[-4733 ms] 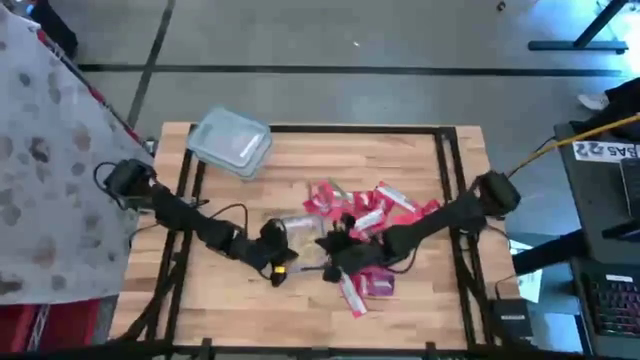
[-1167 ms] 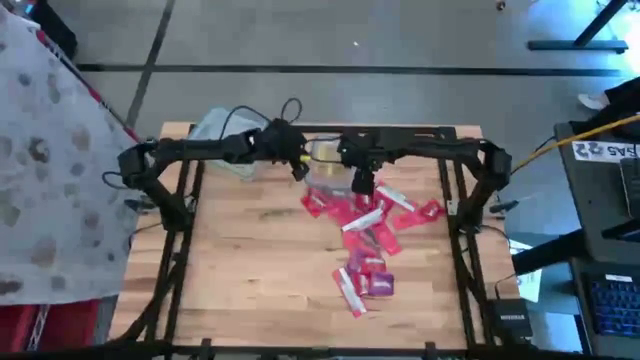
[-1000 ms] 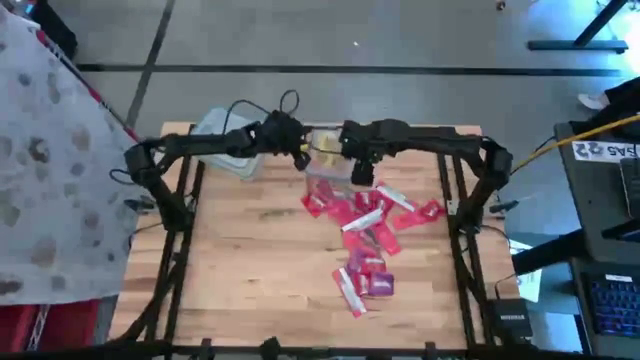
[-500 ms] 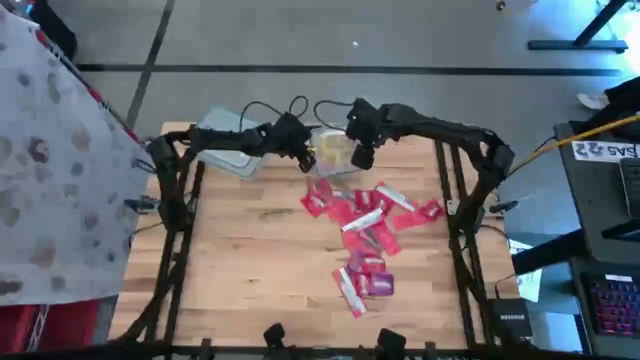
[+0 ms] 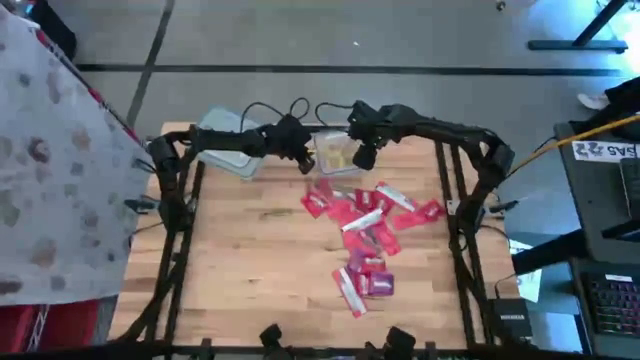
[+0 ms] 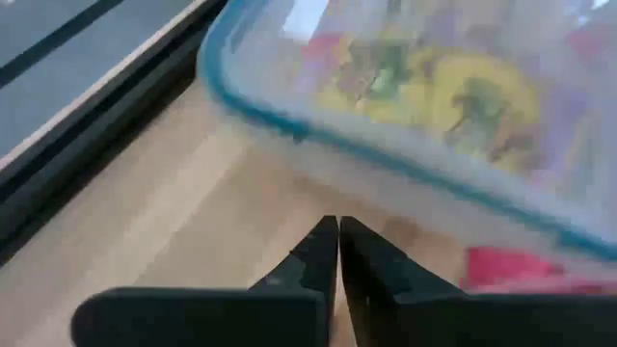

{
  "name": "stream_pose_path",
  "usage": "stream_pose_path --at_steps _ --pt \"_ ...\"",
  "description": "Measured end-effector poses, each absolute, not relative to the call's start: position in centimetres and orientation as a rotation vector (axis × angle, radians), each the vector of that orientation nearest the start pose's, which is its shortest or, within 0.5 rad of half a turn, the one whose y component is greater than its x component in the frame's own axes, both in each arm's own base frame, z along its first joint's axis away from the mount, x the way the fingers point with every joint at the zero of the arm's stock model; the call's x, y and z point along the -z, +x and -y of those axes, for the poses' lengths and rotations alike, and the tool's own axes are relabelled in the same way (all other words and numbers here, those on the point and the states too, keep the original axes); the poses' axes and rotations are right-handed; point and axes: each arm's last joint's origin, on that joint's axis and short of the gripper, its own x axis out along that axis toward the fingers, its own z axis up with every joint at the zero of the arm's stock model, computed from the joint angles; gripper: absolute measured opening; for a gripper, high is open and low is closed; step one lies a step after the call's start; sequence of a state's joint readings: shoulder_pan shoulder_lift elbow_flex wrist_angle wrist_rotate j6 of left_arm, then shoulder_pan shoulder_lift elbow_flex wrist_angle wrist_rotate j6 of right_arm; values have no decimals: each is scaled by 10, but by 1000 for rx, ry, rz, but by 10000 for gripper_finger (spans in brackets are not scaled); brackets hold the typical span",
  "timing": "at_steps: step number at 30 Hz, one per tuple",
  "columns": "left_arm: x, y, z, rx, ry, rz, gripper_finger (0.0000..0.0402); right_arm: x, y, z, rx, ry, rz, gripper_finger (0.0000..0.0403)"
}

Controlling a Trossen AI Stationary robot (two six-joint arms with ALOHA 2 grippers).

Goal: Sort candy
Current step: Move the square transparent bin to the top of the table, then open the rectangular transparent bin

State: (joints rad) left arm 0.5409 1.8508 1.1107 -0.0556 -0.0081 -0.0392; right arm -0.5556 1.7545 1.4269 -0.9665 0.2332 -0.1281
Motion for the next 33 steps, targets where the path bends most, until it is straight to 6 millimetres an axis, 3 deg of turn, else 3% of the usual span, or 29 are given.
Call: stream_pose_path --at_steps 4,8,14,18,21,24,27,33 --pt "-192 327 -183 -527 -193 -729 0 -256 287 182 595 106 -1345 175" --pt "-226 324 -154 -468 -147 -698 0 -275 287 156 572 85 -1296 175" --pt "-257 310 -71 -322 -42 -813 0 -309 295 82 448 12 -1143 175" --pt "-267 297 -16 -362 138 -879 0 -316 308 26 333 -33 -1040 175" --pt "-270 282 12 -362 259 -940 0 -317 315 -13 242 -70 -977 175" --pt "-269 269 24 -387 302 -1006 2 -313 320 -48 206 -108 -932 175" --pt "-268 253 26 -308 279 -1131 12 -311 318 -78 208 -151 -895 175" --pt "-274 240 19 -440 291 -1149 19 -301 314 -115 255 -212 -861 175"
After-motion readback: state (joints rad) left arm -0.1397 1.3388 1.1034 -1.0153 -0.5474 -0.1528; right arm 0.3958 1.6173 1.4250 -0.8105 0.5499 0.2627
